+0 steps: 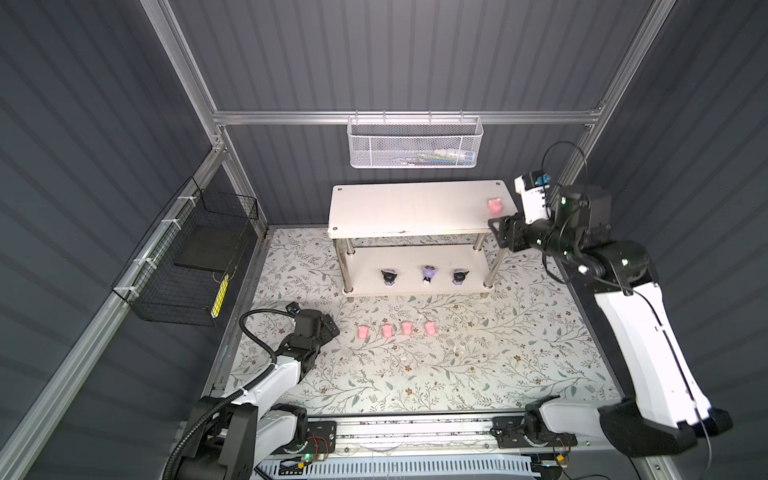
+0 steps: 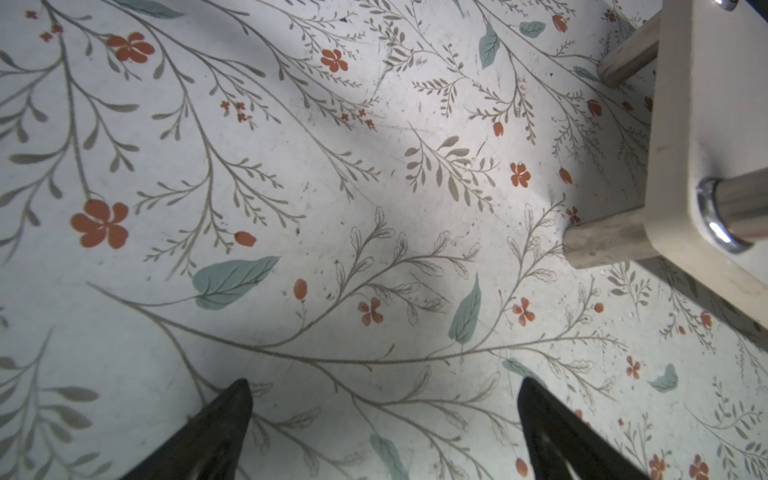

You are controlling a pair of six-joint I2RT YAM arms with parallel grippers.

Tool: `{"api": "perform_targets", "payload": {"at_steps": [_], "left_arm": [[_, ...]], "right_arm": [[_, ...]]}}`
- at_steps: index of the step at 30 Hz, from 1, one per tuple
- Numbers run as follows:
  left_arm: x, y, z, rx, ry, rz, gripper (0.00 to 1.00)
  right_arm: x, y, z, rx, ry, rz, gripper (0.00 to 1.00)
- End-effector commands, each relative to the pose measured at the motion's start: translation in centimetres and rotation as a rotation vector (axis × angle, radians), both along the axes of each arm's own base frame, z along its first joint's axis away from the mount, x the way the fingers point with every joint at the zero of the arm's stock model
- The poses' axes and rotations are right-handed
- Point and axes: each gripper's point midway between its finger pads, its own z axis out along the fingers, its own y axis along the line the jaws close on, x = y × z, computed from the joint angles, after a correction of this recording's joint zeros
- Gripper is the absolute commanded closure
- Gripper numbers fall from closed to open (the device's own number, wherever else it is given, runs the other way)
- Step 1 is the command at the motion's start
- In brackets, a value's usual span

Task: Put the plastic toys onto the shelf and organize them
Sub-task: 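Move the right gripper back down toward the row of pink pigs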

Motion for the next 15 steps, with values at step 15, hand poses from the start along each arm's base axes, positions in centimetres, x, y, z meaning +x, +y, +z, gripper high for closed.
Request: {"api": "perform_targets", "payload": {"at_steps": [15], "left_arm": [[1.1, 0.0, 1.1, 0.014, -0.016, 0.003, 0.0]], "right_arm": [[-8.9, 4.7, -16.7, 0.079, 0.082, 0.12, 0.3]]}}
